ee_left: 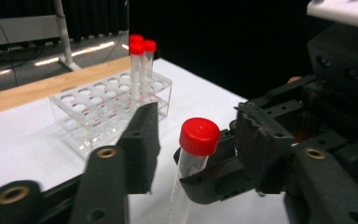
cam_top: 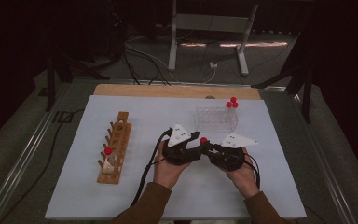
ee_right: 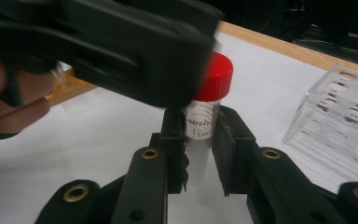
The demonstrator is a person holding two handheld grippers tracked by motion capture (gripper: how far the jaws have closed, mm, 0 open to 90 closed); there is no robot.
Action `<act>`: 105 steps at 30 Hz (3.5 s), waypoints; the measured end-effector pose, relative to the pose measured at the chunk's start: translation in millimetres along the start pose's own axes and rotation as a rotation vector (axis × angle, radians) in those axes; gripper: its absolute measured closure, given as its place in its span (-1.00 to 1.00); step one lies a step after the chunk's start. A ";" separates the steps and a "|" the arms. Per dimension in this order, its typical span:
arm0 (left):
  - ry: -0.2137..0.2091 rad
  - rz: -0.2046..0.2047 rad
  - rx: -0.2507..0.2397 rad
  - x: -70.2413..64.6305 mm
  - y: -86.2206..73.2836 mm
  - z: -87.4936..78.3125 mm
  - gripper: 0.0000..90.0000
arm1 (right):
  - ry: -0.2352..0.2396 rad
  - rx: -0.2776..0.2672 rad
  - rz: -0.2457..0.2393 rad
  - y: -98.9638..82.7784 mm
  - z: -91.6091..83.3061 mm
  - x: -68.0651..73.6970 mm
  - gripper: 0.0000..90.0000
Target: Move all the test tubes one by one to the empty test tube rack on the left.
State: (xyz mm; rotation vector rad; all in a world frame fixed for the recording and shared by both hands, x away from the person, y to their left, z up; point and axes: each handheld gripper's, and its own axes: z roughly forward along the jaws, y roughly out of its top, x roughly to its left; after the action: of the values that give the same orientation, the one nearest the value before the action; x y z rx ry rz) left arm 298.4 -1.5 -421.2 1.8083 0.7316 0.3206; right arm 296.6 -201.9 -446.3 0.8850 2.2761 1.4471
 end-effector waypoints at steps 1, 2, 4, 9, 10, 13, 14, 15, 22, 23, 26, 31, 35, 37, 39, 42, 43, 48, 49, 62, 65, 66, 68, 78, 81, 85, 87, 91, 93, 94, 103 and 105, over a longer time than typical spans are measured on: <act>0.000 0.001 0.006 0.0 -0.3 1.3 0.28 | 0.002 0.001 -0.005 -0.2 0.4 0.3 0.65; -0.001 -0.003 0.010 -0.1 -0.6 2.3 0.32 | 0.005 0.004 -0.007 -0.3 0.8 0.9 0.65; 0.009 -0.003 0.030 0.4 -1.2 4.1 0.42 | 0.008 0.009 -0.016 -0.4 1.3 2.2 0.65; 0.004 0.015 0.037 -0.9 -1.5 2.7 0.57 | 0.012 0.012 -0.030 -0.7 1.6 2.8 0.65; 0.005 0.017 0.038 -0.8 -1.4 2.1 0.57 | 0.015 0.012 -0.031 -0.8 1.5 2.8 0.65; 0.011 0.014 0.033 -0.6 -0.4 0.1 0.58 | 0.019 0.006 -0.032 -0.4 0.9 3.3 0.61; 0.015 0.009 0.027 0.0 -0.1 -0.7 0.58 | 0.021 0.001 -0.029 -0.1 0.2 2.9 0.49; 0.020 0.008 0.023 0.8 0.3 -1.7 0.58 | 0.024 -0.004 -0.024 0.1 -1.2 1.2 0.27; 0.050 -0.001 0.009 9.8 3.6 -13.1 0.58 | 0.034 -0.032 0.010 -1.2 -7.1 -8.0 -0.43; 0.055 -0.005 0.005 11.5 4.2 -15.6 0.58 | 0.031 -0.037 0.011 -1.1 -8.4 -9.1 -0.52; 0.067 -0.009 -0.003 16.2 5.9 -24.0 0.58 | 0.013 -0.053 0.019 -0.7 -12.5 -12.7 -0.69; 0.097 -0.001 -0.013 24.9 7.6 -43.6 0.58 | -0.018 -0.062 0.026 -1.0 -20.7 -19.7 -0.90; 0.130 -0.008 -0.032 34.1 7.3 -62.9 0.58 | -0.038 -0.064 0.030 -2.7 -27.9 -25.6 -0.95; 0.150 -0.013 -0.039 39.7 6.4 -73.3 0.58 | -0.044 -0.071 0.032 -3.8 -31.6 -27.8 -0.95; 0.169 -0.019 -0.048 45.3 5.1 -83.5 0.58 | -0.054 -0.070 0.032 -5.0 -34.9 -29.6 -0.95; 0.198 -0.030 -0.065 53.0 2.6 -98.9 0.58 | -0.064 -0.077 0.039 -6.8 -39.2 -33.0 -0.95; 0.208 -0.032 -0.065 55.5 1.8 -104.1 0.58 | -0.069 -0.077 0.040 -7.3 -40.5 -33.9 -0.95; 0.260 -0.047 -0.072 67.5 -3.3 -130.0 0.58 | -0.078 -0.088 0.049 -8.9 -44.8 -37.6 -0.95; 0.270 -0.051 -0.073 69.6 -4.7 -135.2 0.58 | -0.079 -0.089 0.051 -8.8 -45.2 -37.9 -0.95; 0.368 -0.068 -0.056 90.8 -23.0 -184.6 0.58 | -0.073 -0.090 0.050 -9.0 -43.7 -37.4 -0.94; 0.387 -0.083 -0.074 95.1 -25.8 -192.2 0.58 | -0.071 -0.089 0.051 -9.4 -42.7 -37.0 -0.95; 0.393 -0.089 -0.080 96.0 -26.2 -194.1 0.58 | -0.071 -0.086 0.050 -9.6 -42.4 -36.9 -0.95; 0.403 -0.094 -0.087 97.6 -26.4 -197.8 0.58 | -0.070 -0.084 0.051 -10.0 -41.8 -36.6 -0.94; 0.437 -0.097 -0.091 101.3 -26.5 -205.0 0.58 | -0.068 -0.083 0.053 -11.4 -41.1 -36.9 -0.94; 0.440 -0.101 -0.093 102.0 -28.3 -206.7 0.58 | -0.067 -0.081 0.052 -11.7 -40.8 -37.0 -0.94; 0.456 -0.094 -0.081 102.7 -30.1 -209.1 0.58 | -0.066 -0.077 0.052 -11.9 -40.0 -36.0 -0.94; 0.459 -0.091 -0.068 102.7 -32.0 -209.1 0.58 | -0.066 -0.077 0.050 -12.0 -39.7 -35.7 -0.94; 0.459 -0.093 -0.032 104.2 -39.9 -203.7 0.57 | -0.064 -0.074 0.048 -12.3 -38.7 -35.4 -0.94; 0.459 -0.102 -0.021 105.8 -44.8 -201.0 0.57 | -0.063 -0.074 0.047 -12.4 -38.5 -35.0 -0.94; 0.459 -0.105 -0.017 106.6 -47.1 -199.8 0.57 | -0.064 -0.074 0.047 -12.4 -38.4 -34.9 -0.94; 0.463 -0.122 0.011 110.0 -60.3 -191.4 0.57 | -0.063 -0.074 0.047 -12.8 -38.3 -34.7 -0.94; 0.463 -0.122 0.018 110.5 -61.9 -189.5 0.57 | -0.062 -0.074 0.048 -12.8 -38.3 -34.7 -0.94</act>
State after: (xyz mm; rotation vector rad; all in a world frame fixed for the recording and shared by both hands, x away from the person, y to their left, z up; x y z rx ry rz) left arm 260.1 223.2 -425.2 1.7132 1.1635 0.6650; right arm 297.8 -255.1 -443.1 0.9545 2.1559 1.4924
